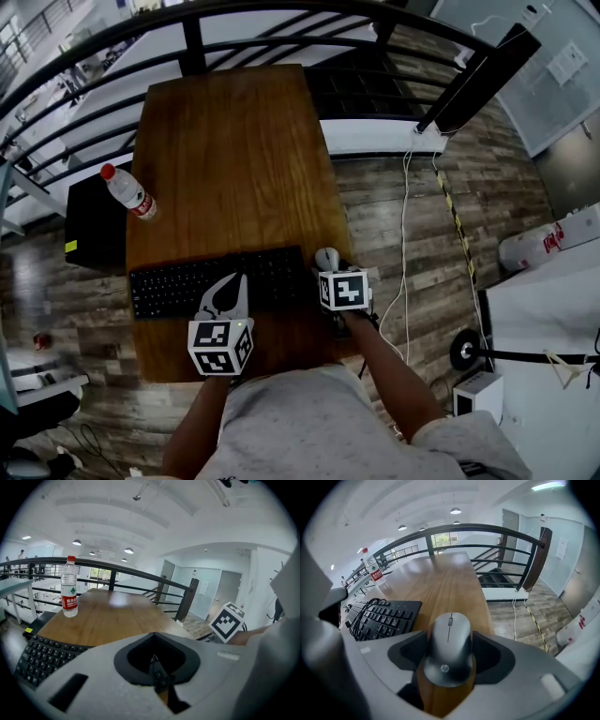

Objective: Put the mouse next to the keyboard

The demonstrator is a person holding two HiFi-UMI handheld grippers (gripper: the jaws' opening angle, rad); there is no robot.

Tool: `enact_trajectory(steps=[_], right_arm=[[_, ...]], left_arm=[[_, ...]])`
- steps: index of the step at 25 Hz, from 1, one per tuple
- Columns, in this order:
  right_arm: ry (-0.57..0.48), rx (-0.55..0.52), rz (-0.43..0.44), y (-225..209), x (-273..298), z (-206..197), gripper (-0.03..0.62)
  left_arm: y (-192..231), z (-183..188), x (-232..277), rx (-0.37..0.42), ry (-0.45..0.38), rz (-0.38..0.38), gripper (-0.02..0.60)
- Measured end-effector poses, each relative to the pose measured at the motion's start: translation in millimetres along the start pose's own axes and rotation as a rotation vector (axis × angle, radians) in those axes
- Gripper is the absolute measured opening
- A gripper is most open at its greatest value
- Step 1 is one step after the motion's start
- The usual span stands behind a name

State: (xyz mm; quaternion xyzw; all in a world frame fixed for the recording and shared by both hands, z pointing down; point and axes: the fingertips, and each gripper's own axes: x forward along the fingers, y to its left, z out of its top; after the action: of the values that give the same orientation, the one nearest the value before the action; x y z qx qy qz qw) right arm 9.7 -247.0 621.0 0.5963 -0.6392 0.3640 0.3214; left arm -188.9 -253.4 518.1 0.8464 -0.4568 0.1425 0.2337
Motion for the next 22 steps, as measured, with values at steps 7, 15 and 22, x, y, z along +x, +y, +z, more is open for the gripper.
enact_trajectory(steps=[7, 15, 22], right_arm=[[-0.06, 0.01, 0.022, -3, -13, 13, 0.304], [-0.203, -0.025, 0.086, 19, -46, 50, 0.255], [-0.347, -0.112, 0.185, 57, -86, 89, 0.189]], left_arm=[[-4, 6, -1, 0.004, -0.016, 0.006, -0.005], [2, 21, -12, -0.001, -0.057, 0.033, -0.005], [12, 38, -27, -0.016, -0.108, 0.073, -0.005]])
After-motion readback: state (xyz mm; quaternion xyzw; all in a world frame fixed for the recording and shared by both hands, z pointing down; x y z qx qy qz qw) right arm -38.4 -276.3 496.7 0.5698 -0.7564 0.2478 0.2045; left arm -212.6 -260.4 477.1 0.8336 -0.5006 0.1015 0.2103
